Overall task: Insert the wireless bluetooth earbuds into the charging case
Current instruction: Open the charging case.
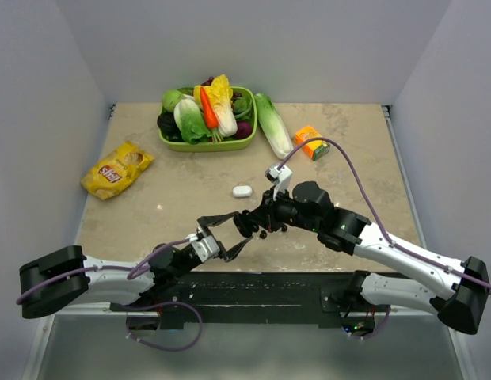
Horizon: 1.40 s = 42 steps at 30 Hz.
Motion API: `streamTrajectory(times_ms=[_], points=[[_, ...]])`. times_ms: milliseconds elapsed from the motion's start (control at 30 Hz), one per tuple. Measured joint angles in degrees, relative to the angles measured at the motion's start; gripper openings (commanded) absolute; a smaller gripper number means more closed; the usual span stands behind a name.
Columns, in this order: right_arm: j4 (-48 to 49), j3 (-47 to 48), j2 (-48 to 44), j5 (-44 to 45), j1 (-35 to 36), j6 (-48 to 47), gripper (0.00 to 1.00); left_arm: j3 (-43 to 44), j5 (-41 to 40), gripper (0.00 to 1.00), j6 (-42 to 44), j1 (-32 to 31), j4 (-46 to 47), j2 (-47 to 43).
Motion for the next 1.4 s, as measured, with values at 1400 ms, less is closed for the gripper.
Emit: streamTrajectory(times_ms=[1400], points=[[-19.87,18.25,4.11,38.64,25.38,-39.19,0.0,17.57,18.78,0.8,-23.06,9.51,-37.66,-12.13]])
